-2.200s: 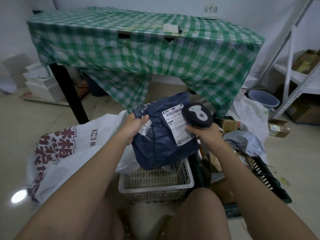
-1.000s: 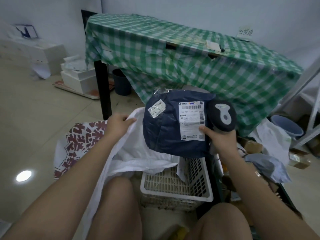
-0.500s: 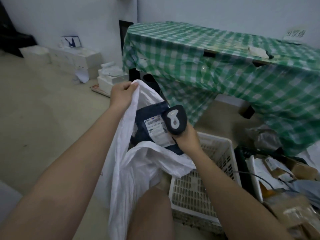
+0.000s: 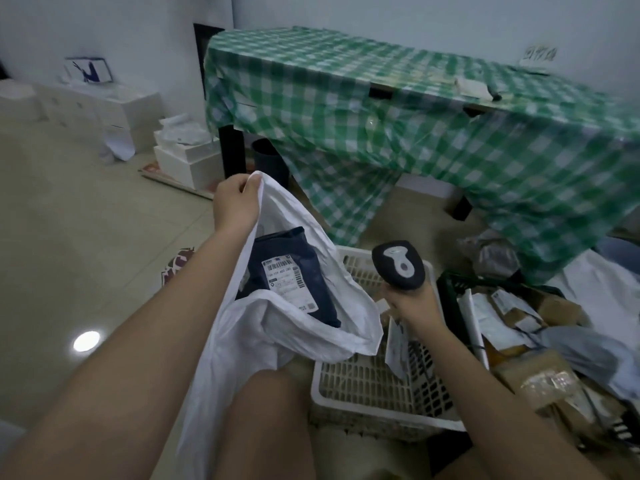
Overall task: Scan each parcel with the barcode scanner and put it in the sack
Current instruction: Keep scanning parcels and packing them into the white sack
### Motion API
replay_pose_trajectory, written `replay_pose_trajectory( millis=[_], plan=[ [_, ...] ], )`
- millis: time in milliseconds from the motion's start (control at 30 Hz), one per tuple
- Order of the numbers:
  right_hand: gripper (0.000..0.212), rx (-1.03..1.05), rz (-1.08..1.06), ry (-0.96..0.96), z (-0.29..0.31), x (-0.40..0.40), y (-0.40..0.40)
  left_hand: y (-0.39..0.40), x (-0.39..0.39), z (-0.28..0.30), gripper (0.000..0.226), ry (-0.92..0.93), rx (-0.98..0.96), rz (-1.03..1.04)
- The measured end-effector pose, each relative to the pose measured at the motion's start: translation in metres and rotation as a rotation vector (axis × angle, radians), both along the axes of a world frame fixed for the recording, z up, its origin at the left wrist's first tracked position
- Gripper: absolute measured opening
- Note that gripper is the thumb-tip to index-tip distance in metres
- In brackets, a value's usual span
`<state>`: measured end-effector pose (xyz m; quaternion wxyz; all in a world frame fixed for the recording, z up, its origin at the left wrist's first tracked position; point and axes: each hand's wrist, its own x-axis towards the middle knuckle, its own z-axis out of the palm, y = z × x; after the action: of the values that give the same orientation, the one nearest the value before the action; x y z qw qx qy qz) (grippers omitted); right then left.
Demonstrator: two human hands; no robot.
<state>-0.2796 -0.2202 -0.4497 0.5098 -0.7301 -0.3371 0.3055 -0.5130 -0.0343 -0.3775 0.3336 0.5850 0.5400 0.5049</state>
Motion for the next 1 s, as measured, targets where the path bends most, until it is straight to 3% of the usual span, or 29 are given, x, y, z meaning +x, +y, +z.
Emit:
replay_pose_trajectory(
  millis=[133,233,333,433,533,600,700,833,1000],
  plan=[
    [0.014,-0.057,-0.057,0.058,-0.034,0.007,-0.001,0.000,0.009,-0.003,0.041,0.053,0.013,0.047],
    [0.028,-0.124,-0.007,-0.008,-0.072,0.003,0.010,-0.003,0.021,-0.009,0.044,0.079,0.009,0.070],
    [0.038,-0.200,0.014,-0.206,-0.114,0.005,0.024,0.000,0.031,-0.019,0.034,0.022,0.010,0.092],
    [0.035,-0.291,0.010,-0.218,-0.120,-0.004,0.028,0.005,0.032,-0.023,0.031,0.030,0.047,0.110],
    [0.015,-0.274,0.030,-0.218,-0.101,-0.013,0.040,0.013,0.029,-0.022,0.029,0.028,0.055,0.152],
    [0.012,-0.133,-0.007,-0.081,-0.066,-0.017,0.060,0.019,0.024,-0.015,0.027,0.033,0.076,0.167],
    [0.023,0.149,-0.060,0.068,0.020,-0.016,0.094,0.028,0.017,0.016,0.025,0.030,0.135,0.183],
    [0.034,0.487,-0.132,0.125,0.117,-0.014,0.113,0.041,0.008,0.061,0.032,-0.016,0.233,0.232],
    [0.041,0.354,-0.087,0.077,0.104,-0.007,0.093,0.025,0.016,0.047,0.030,0.229,0.129,0.149]
  ],
)
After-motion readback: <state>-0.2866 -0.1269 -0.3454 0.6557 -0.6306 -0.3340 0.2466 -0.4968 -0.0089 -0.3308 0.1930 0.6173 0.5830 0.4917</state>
